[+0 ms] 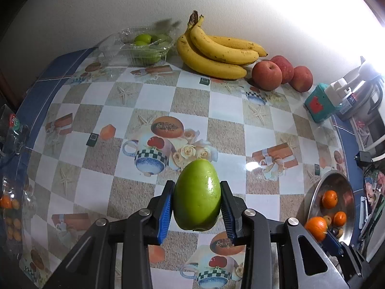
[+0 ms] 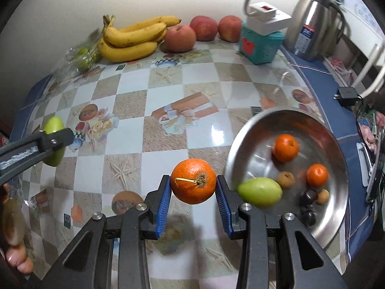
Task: Organize fruits
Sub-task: 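Lift and carry the orange and green fruit over the steel basin with both grippers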
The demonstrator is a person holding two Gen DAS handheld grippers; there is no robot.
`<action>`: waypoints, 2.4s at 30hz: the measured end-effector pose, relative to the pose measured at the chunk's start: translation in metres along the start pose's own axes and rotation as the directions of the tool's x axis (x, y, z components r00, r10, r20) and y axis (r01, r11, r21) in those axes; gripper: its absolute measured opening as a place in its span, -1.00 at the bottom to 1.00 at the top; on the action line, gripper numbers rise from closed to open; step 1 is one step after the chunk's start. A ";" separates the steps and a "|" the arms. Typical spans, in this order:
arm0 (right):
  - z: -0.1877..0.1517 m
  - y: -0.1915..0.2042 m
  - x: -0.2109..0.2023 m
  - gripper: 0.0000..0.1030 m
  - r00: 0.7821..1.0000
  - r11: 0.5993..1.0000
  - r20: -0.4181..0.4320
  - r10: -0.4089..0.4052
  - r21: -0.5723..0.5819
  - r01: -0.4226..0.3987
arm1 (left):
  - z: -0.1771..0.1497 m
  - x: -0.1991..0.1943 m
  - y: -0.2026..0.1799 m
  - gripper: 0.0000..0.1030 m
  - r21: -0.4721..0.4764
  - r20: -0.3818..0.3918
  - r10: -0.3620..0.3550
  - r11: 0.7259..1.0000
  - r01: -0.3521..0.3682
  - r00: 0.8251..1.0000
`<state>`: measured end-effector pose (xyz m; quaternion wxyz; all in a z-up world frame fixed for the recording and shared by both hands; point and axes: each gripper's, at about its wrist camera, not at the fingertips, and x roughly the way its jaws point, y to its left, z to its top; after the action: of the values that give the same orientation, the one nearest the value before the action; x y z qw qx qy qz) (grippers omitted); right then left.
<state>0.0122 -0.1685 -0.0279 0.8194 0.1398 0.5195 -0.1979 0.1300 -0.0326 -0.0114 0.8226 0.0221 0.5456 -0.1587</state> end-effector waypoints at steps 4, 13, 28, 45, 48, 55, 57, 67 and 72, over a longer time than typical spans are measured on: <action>-0.008 -0.014 -0.009 -0.25 1.000 0.999 0.006 0.015 0.037 -0.015 | -0.007 -0.007 -0.006 -0.24 0.009 0.012 -0.002 1.000 0.002 1.000; -0.014 -0.044 -0.021 -0.25 1.000 0.995 0.017 0.014 0.097 -0.016 | -0.019 -0.020 -0.024 -0.24 0.025 0.021 -0.033 0.999 0.033 0.999; -0.011 -0.111 -0.023 -0.25 1.000 0.971 0.009 0.012 0.237 -0.014 | -0.042 -0.022 -0.080 -0.24 0.127 -0.027 -0.101 0.986 0.104 0.994; -0.008 -0.168 -0.015 -0.25 1.000 0.935 0.029 0.003 0.355 -0.013 | -0.074 -0.006 -0.163 -0.24 0.308 -0.094 -0.170 0.932 0.191 0.981; -0.003 -0.175 -0.011 -0.25 0.999 0.929 0.038 0.026 0.367 -0.038 | -0.074 -0.002 -0.174 -0.24 0.330 -0.081 -0.171 0.925 0.188 0.982; 0.010 -0.186 -0.005 -0.25 0.998 0.930 0.065 0.024 0.364 -0.046 | -0.070 0.003 -0.195 -0.24 0.366 -0.052 -0.188 0.910 0.194 0.981; 0.012 -0.188 -0.003 -0.25 0.997 0.930 0.072 0.026 0.363 -0.051 | -0.068 0.003 -0.200 -0.24 0.367 -0.045 -0.201 0.908 0.204 0.978; 0.023 -0.192 0.006 -0.25 0.994 0.933 0.099 0.048 0.350 -0.080 | -0.065 0.014 -0.213 -0.24 0.384 -0.018 -0.217 0.900 0.207 0.976; 0.027 -0.191 0.016 -0.25 0.995 0.938 0.092 0.046 0.340 -0.075 | -0.064 0.021 -0.216 -0.24 0.379 -0.028 -0.221 0.900 0.215 0.975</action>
<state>-0.0499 -0.3522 -0.0359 0.8090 0.2878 0.4383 -0.2656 0.0186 -0.2295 -0.0271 0.7840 0.1185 0.4970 -0.3526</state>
